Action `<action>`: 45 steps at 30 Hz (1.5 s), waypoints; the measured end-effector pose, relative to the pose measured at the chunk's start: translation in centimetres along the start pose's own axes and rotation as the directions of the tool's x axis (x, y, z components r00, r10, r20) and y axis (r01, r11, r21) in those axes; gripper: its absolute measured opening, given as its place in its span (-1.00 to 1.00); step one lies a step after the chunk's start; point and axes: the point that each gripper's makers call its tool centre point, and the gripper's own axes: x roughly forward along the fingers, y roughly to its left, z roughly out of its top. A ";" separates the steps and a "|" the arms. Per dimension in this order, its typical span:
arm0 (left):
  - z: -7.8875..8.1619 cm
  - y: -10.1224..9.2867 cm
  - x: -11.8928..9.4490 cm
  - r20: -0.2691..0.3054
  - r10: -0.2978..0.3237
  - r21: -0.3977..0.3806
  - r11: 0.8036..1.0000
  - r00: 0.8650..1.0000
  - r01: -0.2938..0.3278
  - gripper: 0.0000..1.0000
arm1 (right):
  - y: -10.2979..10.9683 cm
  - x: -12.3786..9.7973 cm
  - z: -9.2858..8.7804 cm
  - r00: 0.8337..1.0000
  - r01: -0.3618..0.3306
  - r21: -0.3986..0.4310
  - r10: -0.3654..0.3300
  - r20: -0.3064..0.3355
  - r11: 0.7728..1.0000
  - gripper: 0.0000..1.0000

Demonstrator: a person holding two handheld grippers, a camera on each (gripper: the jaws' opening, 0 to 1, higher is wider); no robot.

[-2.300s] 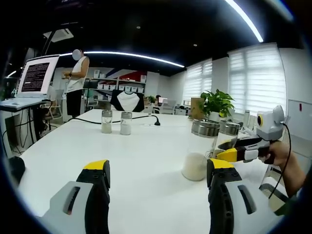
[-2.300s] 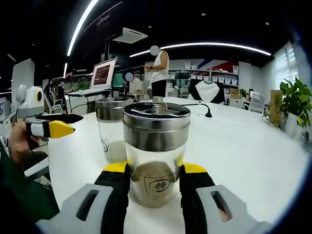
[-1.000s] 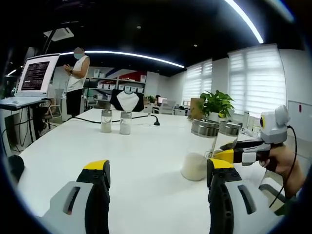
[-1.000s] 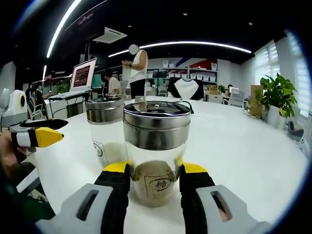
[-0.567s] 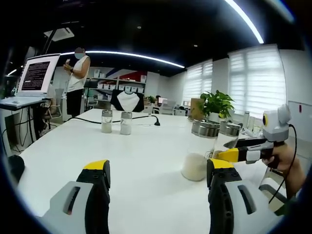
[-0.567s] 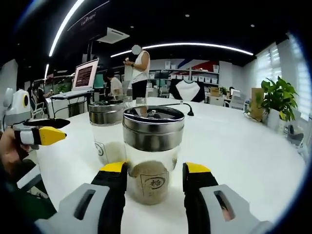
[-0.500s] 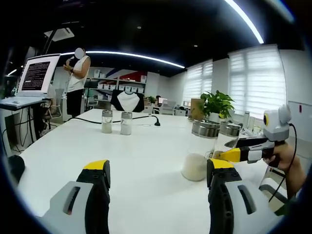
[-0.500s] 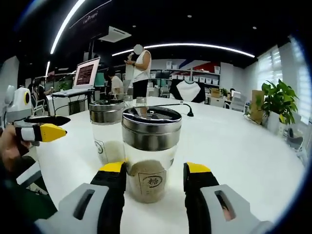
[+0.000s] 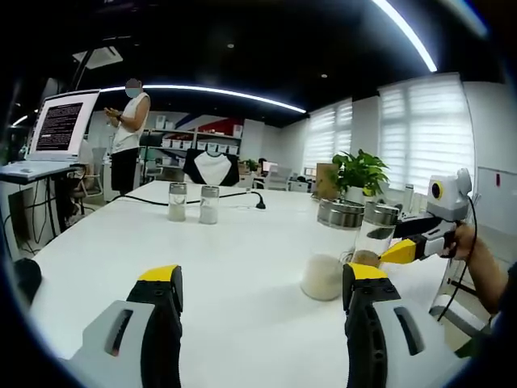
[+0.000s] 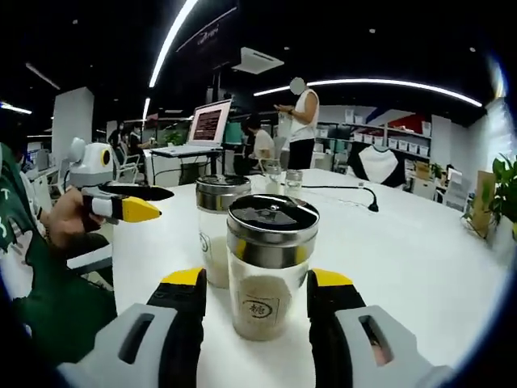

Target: Rotate the seasoning bottle until the label or dispensing opening points toward the visible target arrow and the bottle remains upright within the marked orientation range

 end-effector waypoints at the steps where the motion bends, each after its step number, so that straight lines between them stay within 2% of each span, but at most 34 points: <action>1: 0.0 0.0 0.0 0.000 0.000 0.000 1.000 1.000 0.000 0.71 | -0.1 0.0 0.0 1.000 0.004 -0.019 -0.004 -0.003 1.000 0.00; 2: 0.0 0.0 0.0 0.000 0.002 -0.001 1.000 1.000 -0.002 0.71 | -0.3 -0.1 0.0 1.000 0.004 -0.059 -0.004 0.002 0.998 0.01; 3: 0.0 0.0 0.0 -0.001 0.003 0.000 1.000 1.000 -0.003 0.71 | -0.3 -0.1 -0.1 1.000 -0.009 -0.064 0.009 0.002 0.998 0.01; 6: -0.1 -0.1 0.1 -0.003 0.000 0.000 1.000 1.000 0.000 0.71 | 0.1 0.0 -0.6 0.997 -0.080 -0.034 0.080 -0.008 0.996 0.01; 10: -0.1 -0.2 0.1 -0.004 -0.004 0.002 1.000 1.000 0.004 0.71 | 0.7 0.0 -0.3 0.980 -0.194 -0.005 0.194 0.038 0.981 0.01; 11: 0.0 -0.1 0.1 -0.003 -0.001 0.002 1.000 1.000 0.001 0.71 | 0.5 0.0 -0.4 0.977 -0.208 0.010 0.208 0.041 0.978 0.01; 14: 0.0 0.1 0.0 -0.003 0.005 0.001 1.000 1.000 -0.005 0.71 | 0.4 0.0 -0.3 0.968 -0.247 -0.023 0.247 0.049 0.969 -0.01; 16: 0.0 0.1 0.1 -0.002 0.005 0.002 1.000 1.000 -0.005 0.71 | 0.6 0.0 -0.3 0.958 -0.282 -0.017 0.283 0.055 0.959 -0.01; 27: 0.0 0.1 0.2 -0.003 0.004 0.002 1.000 1.000 -0.004 0.71 | 0.4 0.6 -0.7 0.941 -0.329 0.018 0.327 0.088 0.944 -0.18; 30: -0.1 0.1 0.2 -0.006 0.006 0.001 1.000 1.000 -0.006 0.71 | 0.2 0.7 -0.9 0.946 -0.312 -0.005 0.312 0.087 0.950 -0.26; 37: -0.2 -0.2 0.3 -0.008 -0.003 0.003 1.000 1.000 0.003 0.71 | 0.3 0.6 -0.8 0.944 -0.316 -0.014 0.316 0.097 0.949 -0.27; 45: -0.2 -0.1 0.3 -0.007 0.000 0.005 1.000 1.000 0.000 0.71 | 0.2 0.7 -0.8 0.949 -0.300 -0.013 0.300 0.096 0.954 -0.27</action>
